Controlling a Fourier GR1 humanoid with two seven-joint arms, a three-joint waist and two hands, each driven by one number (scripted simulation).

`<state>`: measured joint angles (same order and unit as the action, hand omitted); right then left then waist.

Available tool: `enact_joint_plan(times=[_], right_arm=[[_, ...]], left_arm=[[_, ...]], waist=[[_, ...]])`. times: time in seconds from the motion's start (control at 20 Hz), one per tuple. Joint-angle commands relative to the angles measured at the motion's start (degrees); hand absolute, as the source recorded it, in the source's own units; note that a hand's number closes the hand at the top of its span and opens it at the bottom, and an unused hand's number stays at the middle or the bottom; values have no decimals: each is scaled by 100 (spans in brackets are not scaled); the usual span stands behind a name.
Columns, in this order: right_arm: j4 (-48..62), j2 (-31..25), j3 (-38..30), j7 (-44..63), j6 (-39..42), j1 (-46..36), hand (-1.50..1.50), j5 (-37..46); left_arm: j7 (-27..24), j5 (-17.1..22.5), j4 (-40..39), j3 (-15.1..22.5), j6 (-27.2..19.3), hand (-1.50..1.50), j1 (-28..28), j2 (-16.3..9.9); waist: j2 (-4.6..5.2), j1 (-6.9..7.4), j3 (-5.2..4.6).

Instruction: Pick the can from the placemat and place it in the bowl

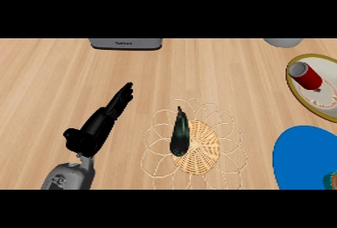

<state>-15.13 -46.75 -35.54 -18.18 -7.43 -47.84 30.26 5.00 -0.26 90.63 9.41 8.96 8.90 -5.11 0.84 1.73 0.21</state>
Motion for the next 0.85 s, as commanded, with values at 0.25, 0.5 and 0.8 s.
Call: enact_joint_plan(times=[0.25,0.5,0.8], right_arm=[[410,-1080,-1001,-590,552,830,-150,-903],[581,-1343,-1365,-1185,1094,1516,-150,-1255],[734,-1671,-1540,-1441,1916,2095,-150,-1442]], left_arm=[[-69,-8,36,-5,62,0,-171,-31],[28,98,29,-214,23,0,53,-43],[38,61,340,-111,103,0,-236,-126]], waist=[[16,-57,17],[23,-97,34],[5,-31,47]])
